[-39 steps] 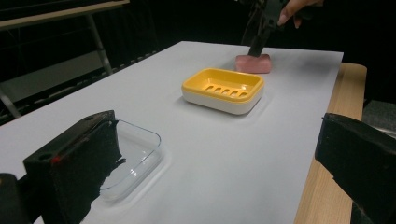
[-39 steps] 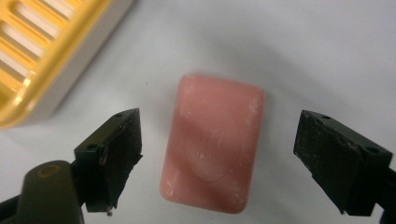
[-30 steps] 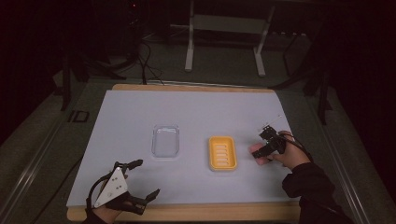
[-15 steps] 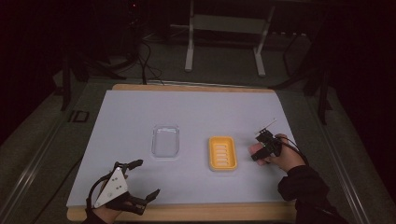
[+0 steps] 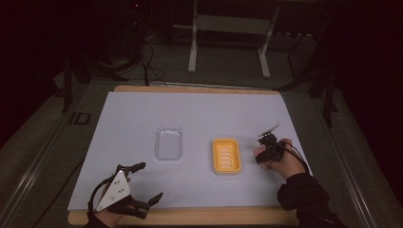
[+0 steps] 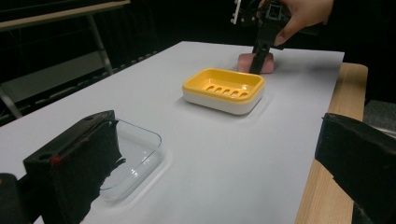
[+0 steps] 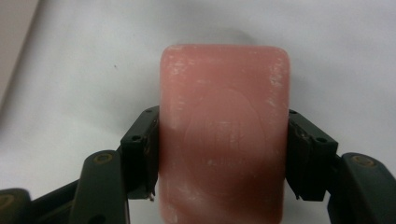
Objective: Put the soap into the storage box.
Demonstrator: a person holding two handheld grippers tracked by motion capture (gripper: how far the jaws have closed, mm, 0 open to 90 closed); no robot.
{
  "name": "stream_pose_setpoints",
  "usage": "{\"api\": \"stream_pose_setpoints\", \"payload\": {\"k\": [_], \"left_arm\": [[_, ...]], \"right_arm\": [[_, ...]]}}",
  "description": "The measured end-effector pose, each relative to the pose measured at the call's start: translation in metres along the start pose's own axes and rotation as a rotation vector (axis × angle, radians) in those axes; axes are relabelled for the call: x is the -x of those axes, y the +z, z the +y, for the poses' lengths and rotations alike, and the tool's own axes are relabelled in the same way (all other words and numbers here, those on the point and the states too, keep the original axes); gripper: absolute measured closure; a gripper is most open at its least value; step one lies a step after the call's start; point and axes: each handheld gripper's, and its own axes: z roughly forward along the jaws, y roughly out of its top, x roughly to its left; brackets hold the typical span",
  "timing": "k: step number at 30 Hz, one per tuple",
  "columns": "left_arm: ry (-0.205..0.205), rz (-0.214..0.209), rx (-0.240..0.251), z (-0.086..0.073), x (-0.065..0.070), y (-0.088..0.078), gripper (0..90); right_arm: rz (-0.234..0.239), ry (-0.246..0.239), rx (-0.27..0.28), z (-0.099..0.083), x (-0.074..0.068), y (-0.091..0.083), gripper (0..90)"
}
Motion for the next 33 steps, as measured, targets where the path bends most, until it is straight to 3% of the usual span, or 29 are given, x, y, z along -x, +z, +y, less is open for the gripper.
{"api": "stream_pose_setpoints", "payload": {"k": [2, 7, 16, 26, 33], "left_arm": [[-0.001, 0.000, 0.000, 0.000, 0.000, 0.000, 0.6], [-0.006, 0.001, 0.004, 0.000, 0.000, 0.000, 0.6], [-0.007, 0.005, 0.000, 0.000, -0.001, 0.000, 0.6], [-0.010, 0.009, -0.001, -0.001, -0.001, 0.001, 0.6], [-0.008, 0.006, -0.003, -0.001, 0.001, 0.001, 0.6]], "right_arm": [[0.020, 0.030, 0.006, 0.000, 0.000, -0.002, 37.6], [0.016, 0.077, 0.017, -0.002, 0.000, -0.008, 37.6], [0.037, 0.117, 0.035, -0.012, 0.001, -0.022, 37.7], [-0.002, 0.101, 0.100, -0.014, -0.008, -0.051, 37.6], [0.015, 0.106, 0.167, -0.006, -0.021, -0.074, 37.7]]}}
